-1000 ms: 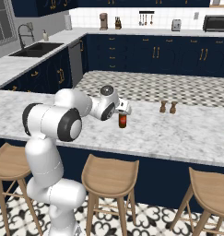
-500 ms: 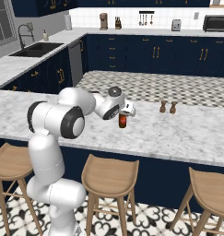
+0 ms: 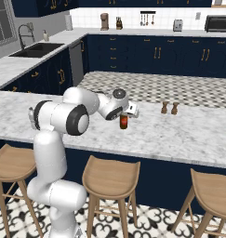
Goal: Move the plastic bottles in the middle to the plastics group, and the glass bottles in the middle to the glass group.
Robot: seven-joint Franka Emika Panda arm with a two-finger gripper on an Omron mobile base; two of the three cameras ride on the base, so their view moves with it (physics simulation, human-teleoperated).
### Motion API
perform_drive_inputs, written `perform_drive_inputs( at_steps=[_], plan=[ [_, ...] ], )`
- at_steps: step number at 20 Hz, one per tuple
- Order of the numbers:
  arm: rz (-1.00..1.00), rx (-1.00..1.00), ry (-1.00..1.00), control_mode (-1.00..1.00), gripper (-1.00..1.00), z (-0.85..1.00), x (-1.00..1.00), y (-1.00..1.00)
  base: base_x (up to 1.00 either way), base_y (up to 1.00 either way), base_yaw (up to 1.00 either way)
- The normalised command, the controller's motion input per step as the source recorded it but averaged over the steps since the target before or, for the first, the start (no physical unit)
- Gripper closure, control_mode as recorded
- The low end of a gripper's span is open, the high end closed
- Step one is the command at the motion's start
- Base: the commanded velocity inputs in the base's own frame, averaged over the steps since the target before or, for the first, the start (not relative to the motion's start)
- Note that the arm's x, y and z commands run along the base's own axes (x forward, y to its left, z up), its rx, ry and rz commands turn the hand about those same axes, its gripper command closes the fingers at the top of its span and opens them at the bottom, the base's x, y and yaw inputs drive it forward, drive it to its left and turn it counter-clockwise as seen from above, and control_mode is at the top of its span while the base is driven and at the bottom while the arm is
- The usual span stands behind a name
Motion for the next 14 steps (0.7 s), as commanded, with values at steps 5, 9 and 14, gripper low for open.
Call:
perform_drive_inputs(
  at_steps=[5,9,14],
  plan=[
    [0.0,0.0,0.03,-1.0,-1.0,-0.07,0.21,0.0,0.0,0.0,0.0],
    [0.0,0.0,0.1,-1.0,-1.0,0.0,0.29,0.0,0.0,0.0,0.0],
    [0.0,0.0,0.05,-1.0,-1.0,0.0,0.25,0.0,0.0,0.0,0.0]
  ],
)
